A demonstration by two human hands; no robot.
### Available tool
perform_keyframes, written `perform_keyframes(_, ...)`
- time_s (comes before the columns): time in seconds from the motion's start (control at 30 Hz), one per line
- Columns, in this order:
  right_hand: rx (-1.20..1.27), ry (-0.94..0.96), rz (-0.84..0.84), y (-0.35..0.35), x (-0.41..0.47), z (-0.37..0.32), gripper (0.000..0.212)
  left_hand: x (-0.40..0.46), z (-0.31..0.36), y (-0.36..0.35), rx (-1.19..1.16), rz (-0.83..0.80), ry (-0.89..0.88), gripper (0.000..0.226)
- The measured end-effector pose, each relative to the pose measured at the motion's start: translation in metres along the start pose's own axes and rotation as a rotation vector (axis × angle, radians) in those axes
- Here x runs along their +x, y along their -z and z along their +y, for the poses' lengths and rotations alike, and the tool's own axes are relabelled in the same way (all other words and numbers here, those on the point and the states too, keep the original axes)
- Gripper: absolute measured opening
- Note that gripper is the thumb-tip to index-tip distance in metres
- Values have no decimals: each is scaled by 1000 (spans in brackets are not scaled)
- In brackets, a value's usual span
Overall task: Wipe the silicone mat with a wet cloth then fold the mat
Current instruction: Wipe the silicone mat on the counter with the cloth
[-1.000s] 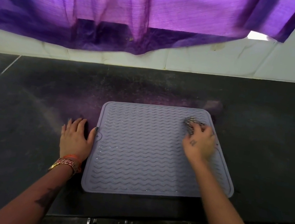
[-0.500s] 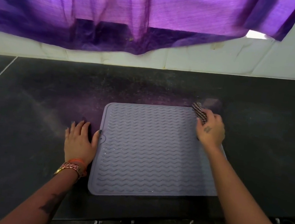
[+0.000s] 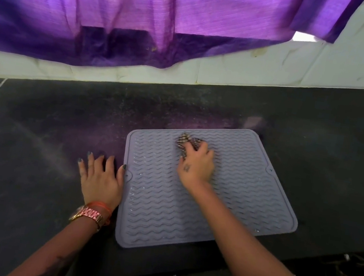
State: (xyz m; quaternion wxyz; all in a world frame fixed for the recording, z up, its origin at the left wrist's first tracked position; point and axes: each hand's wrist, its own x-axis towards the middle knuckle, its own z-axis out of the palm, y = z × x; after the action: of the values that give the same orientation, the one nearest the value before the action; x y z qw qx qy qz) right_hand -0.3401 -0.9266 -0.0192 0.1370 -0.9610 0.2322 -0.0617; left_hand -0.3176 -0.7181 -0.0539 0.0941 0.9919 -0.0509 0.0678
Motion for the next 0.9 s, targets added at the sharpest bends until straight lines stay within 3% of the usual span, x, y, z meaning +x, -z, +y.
perform_keyframes(0.13, 155, 184, -42, -15, -8, -30, 37, 10, -6, 8, 65, 19, -93, 72)
perform_keyframes(0.2, 373, 226, -141, -12, 1, -29, 38, 12, -7, 11, 71, 26, -106, 71)
perform_keyframes(0.3, 834, 102, -239, 7, 17, -8, 31, 10, -6, 12, 28, 21, -88, 69)
perform_keyframes(0.37, 967, -37, -114, 21, 29, 18, 26, 9, -6, 13, 5, 25, -85, 69)
perform_keyframes(0.43, 843, -165, 101, 36, 48, 55, 27, 10, -6, 12, -15, 28, -85, 69)
perform_keyframes(0.5, 570, -313, 261, 50, 68, 94, 30, 11, -6, 11, -37, 32, -87, 68)
perform_keyframes(0.6, 263, -411, 175, 53, 83, 133, 32, 12, -7, 9, -60, 43, -96, 68)
perform_keyframes(0.7, 14, -347, 77, 38, 83, 132, 34, 12, -8, 8, -81, 55, -96, 66)
perform_keyframes(0.9, -61, -287, 97, 23, 78, 84, 27, 13, -9, 6, -97, 58, -93, 64)
